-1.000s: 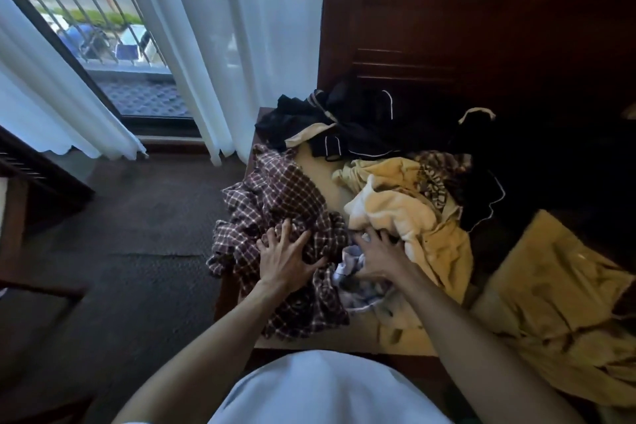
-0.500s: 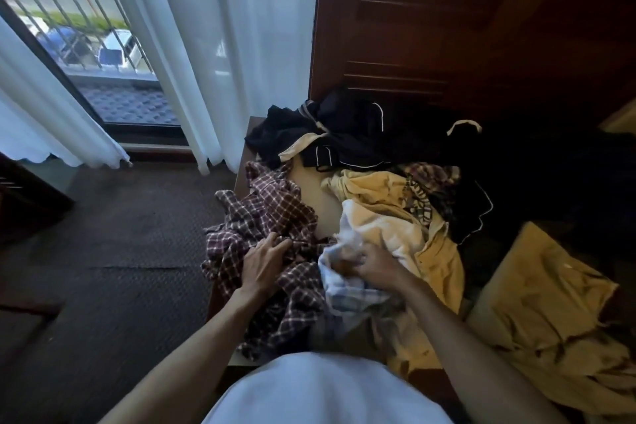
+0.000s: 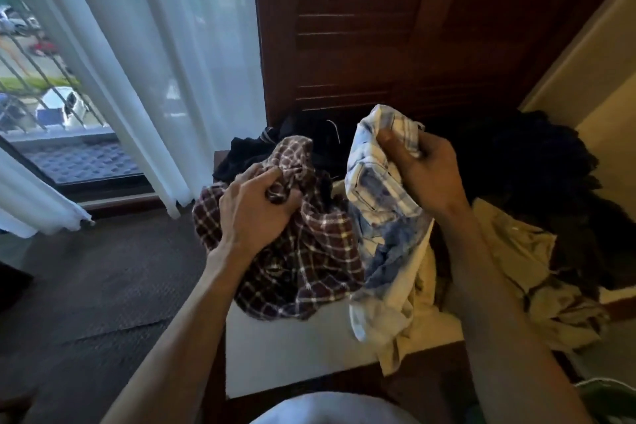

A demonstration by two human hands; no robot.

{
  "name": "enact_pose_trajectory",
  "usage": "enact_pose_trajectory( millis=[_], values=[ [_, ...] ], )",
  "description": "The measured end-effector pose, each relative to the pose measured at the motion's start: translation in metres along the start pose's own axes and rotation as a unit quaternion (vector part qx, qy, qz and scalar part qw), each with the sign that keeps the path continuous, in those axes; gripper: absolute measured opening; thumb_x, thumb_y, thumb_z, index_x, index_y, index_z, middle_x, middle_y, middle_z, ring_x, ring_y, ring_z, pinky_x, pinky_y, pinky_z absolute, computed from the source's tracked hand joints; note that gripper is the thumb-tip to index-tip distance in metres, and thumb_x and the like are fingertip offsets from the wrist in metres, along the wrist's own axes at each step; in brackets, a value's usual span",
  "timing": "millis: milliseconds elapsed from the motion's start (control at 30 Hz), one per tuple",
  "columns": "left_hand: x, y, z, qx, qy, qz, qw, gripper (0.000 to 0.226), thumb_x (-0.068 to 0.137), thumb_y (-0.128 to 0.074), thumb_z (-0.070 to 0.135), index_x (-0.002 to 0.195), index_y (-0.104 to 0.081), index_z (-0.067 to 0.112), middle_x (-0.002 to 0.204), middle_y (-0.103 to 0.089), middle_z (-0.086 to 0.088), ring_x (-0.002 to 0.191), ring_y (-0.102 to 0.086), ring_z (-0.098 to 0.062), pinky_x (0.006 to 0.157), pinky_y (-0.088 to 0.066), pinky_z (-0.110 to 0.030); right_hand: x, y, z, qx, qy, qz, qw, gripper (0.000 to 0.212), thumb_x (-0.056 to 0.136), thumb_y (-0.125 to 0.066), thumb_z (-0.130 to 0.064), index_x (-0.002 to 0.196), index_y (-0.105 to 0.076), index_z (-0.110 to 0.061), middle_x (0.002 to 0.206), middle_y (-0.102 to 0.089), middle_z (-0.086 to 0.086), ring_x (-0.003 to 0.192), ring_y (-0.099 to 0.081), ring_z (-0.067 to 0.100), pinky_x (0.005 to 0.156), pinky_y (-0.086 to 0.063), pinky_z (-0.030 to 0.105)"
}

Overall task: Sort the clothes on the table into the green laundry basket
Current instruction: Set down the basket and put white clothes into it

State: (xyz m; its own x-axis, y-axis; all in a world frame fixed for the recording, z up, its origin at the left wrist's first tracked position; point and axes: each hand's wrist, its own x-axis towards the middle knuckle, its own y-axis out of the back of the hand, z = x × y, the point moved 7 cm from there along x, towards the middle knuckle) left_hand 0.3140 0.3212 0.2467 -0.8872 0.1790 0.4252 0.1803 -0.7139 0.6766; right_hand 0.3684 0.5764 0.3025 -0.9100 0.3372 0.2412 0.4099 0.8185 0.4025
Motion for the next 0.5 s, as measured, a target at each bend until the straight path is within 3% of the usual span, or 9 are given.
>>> enact_pose_trajectory(
  millis=[167, 267, 367, 433, 500],
  values=[
    [0.02, 0.009, 0.061, -0.06, -0.079, -0.007, 0.995, 0.04, 0.079, -0.057, 0.058, 0.086, -0.071, 0.022, 0.084, -0.057, 0.015, 0.076, -0.057, -0.015, 0.067, -0.054, -0.038, -0.02, 0.032, -0.036, -0.077, 0.039, 0.1, 0.991, 0.042, 0.09, -0.06, -0.056, 0.1, -0.071, -0.017, 0.09, -0.072, 0.005, 0.083, -0.069, 0.023, 0.074, -0.055, 0.05],
    [0.02, 0.0, 0.097, -0.09, -0.111, -0.019, 0.99, 0.036, 0.079, -0.059, 0.06, 0.081, -0.07, 0.025, 0.075, -0.046, 0.018, 0.07, -0.052, -0.013, 0.062, -0.052, -0.036, -0.043, 0.066, -0.051, -0.142, 0.067, 0.152, 0.976, 0.034, 0.086, -0.056, -0.054, 0.084, -0.068, -0.022, 0.076, -0.065, -0.005, 0.071, -0.063, 0.02, 0.067, -0.053, 0.046],
    [0.006, -0.011, 0.139, -0.101, -0.148, -0.032, 0.983, 0.037, 0.079, -0.059, 0.061, 0.08, -0.07, 0.026, 0.075, -0.05, 0.014, 0.067, -0.054, -0.013, 0.058, -0.049, -0.035, -0.072, 0.11, -0.063, -0.2, 0.096, 0.186, 0.957, 0.025, 0.087, -0.056, -0.05, 0.073, -0.06, -0.03, 0.067, -0.057, -0.008, 0.061, -0.056, 0.023, 0.06, -0.05, 0.044],
    [-0.005, -0.017, 0.168, -0.111, -0.174, -0.038, 0.978, 0.038, 0.08, -0.059, 0.062, 0.083, -0.071, 0.026, 0.076, -0.054, 0.011, 0.067, -0.054, -0.012, 0.057, -0.048, -0.034, -0.096, 0.145, -0.07, -0.228, 0.116, 0.217, 0.942, 0.024, 0.089, -0.058, -0.047, 0.071, -0.058, -0.03, 0.066, -0.057, -0.005, 0.059, -0.055, 0.025, 0.059, -0.049, 0.044],
    [-0.017, -0.022, 0.202, -0.131, -0.2, -0.041, 0.97, 0.032, 0.082, -0.06, 0.06, 0.075, -0.063, 0.029, 0.075, -0.051, 0.012, 0.063, -0.05, -0.009, 0.055, -0.042, -0.03, -0.121, 0.184, -0.076, -0.261, 0.135, 0.255, 0.921, 0.027, 0.089, -0.06, -0.044, 0.076, -0.064, -0.02, 0.07, -0.064, 0.003, 0.061, -0.059, 0.028, 0.059, -0.05, 0.042]
  ],
)
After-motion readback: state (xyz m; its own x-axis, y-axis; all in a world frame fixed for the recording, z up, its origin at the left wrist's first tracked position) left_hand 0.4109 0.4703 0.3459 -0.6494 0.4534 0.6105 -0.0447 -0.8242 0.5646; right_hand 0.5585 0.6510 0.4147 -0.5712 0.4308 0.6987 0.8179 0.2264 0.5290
